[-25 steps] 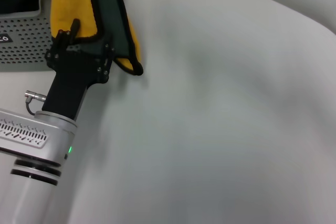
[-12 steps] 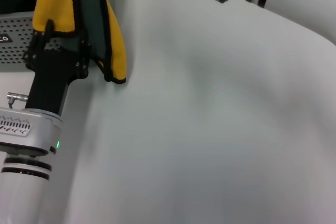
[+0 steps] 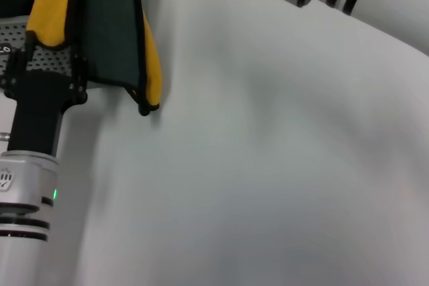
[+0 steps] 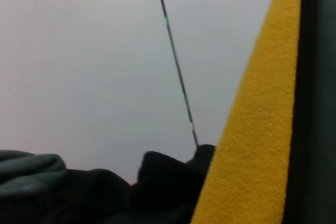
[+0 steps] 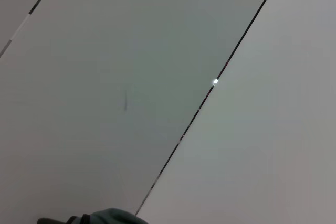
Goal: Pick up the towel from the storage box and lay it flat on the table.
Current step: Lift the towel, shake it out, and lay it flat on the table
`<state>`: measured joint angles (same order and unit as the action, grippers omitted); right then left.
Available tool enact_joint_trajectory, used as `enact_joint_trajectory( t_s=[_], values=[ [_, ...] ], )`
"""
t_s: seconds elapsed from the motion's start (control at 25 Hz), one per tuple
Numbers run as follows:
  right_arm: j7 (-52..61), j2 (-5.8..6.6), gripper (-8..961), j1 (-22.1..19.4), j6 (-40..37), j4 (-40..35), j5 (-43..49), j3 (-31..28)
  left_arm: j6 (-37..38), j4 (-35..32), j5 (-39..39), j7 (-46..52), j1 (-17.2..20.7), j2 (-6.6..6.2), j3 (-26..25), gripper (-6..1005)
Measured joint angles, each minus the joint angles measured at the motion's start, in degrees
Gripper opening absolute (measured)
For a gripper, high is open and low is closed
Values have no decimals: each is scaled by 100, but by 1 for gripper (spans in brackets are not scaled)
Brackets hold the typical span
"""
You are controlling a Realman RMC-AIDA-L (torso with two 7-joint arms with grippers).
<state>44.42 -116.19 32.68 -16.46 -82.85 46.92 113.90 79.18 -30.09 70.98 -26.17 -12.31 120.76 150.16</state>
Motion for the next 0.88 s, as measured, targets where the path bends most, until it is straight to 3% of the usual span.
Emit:
enact_joint_trajectory(
  t_s=[0.64,0.88],
  values=[
    [-29,-3,38,-186,4,-76,10,-119,367,38,194,117,192,-1,210,582],
    [-30,0,39,-134,61,41,10,-233,771,72,158,113,83,0,838,582]
  ],
)
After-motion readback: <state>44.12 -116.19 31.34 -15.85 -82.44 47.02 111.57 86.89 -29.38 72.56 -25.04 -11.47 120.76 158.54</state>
